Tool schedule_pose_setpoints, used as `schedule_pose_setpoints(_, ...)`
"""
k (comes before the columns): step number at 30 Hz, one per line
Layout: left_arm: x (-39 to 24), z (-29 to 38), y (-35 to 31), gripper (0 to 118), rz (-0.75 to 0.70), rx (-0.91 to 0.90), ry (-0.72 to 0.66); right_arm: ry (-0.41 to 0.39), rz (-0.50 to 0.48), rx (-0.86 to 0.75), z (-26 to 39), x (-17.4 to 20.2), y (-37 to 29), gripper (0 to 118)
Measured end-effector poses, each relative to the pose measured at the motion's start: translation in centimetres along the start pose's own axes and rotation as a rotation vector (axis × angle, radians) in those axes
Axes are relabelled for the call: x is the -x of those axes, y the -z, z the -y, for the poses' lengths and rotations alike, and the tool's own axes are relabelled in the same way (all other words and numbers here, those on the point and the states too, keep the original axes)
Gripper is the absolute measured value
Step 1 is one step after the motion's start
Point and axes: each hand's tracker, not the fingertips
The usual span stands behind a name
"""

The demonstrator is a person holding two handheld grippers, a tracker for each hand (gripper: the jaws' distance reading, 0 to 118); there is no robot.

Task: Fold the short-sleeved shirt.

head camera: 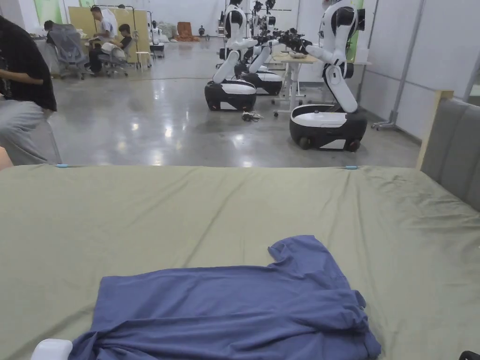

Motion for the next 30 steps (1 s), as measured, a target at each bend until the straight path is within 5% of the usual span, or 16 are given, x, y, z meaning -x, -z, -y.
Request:
schedule_pose_setpoints(9,-0.8,-0.7,4.0,107,0.043,0.099,0.008,0.061,0.006,0.035,0.4,-0.4,1.0,0)
schedule_pose_setpoints(10,-0.2,-0.7,3.9,98,0.038,0.09,-0.006,0.059,0.006,0.037,0.4,-0.3,1.0,0)
schedule_pose_setpoints(14,-1.1,-0.8,1.8,8,0.066,0.023,0.03,0.052,0.009,0.038,0.4,-0.2,1.1,0)
schedule_pose_setpoints(15,-1.1,-0.7,1.7,7,0.147,0.039,-0.02,0.057,0.006,0.041,0.5,-0.3,1.1,0)
schedule_pose_setpoints(21,-0.4,-1.5,0.4,7,0.113,0.024,-0.061,0.054,-0.011,0.06,0.5,0.1,1.8,0)
schedule_pose_setpoints(28,-0.1,-1.7,-1.2,7,0.105,-0.002,-0.077,-0.078,-0.101,0.264,0.6,1.3,9.3,2)
schedule_pose_setpoints(29,-0.1,-1.8,-1.3,7,0.108,-0.002,-0.082,-0.085,-0.119,0.292,0.9,1.3,10.9,23)
schedule_pose_setpoints(30,0.1,-1.8,-1.2,6,0.108,-0.007,-0.083,-0.088,-0.139,0.333,1.3,1.2,12.9,58)
